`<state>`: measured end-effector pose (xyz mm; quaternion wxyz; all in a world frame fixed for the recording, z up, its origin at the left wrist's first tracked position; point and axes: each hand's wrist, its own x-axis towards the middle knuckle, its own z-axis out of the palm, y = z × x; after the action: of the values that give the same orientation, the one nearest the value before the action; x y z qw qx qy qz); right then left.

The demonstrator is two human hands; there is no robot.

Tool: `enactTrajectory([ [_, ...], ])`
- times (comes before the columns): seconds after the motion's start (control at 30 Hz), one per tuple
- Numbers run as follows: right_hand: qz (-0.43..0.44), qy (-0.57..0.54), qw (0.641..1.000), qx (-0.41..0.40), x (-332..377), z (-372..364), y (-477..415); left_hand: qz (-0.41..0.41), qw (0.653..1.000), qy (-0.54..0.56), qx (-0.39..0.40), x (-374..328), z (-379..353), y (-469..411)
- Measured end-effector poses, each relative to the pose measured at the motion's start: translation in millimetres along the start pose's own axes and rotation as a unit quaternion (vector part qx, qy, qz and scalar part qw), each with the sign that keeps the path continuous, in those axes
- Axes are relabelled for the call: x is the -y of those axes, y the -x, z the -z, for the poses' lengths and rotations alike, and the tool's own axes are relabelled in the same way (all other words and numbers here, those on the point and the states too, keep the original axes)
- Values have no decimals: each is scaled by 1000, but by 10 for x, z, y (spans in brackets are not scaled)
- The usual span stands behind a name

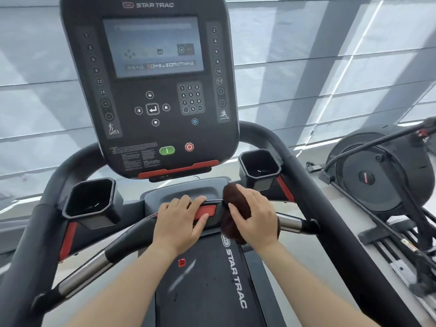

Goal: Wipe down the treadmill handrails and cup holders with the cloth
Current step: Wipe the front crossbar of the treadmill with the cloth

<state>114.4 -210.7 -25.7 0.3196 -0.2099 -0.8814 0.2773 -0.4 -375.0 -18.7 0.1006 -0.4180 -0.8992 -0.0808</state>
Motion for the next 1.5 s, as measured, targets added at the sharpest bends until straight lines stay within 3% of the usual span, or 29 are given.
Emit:
enactTrajectory([
  [0.17,40,27,998,36,-7,20,2,-35,998,21,43,102,71,-2],
  [0.27,-8,-7,1000,17,-121,146,33,15,993,84,76,437,145,86],
  [0.33,-27,-3,1000,4,-53,110,22,72,987,122,72,644,165,212],
  [0.43,13,37,999,26,277,-103,-35,108,983,135,60,685,163,302],
  [0.63,56,96,988,107,770,-430,-134,112,984,133,40,672,138,307],
  [1.0,65,143,981,111,714,-444,-107,95,983,154,18,721,94,312],
  [1.13,57,123,981,139,767,-450,-246,99,984,149,18,720,87,303],
  [1.33,136,116,971,158,552,-336,-158,106,983,149,25,711,88,314],
  [1.5,98,55,978,178,604,-385,-429,121,978,166,30,674,131,309],
])
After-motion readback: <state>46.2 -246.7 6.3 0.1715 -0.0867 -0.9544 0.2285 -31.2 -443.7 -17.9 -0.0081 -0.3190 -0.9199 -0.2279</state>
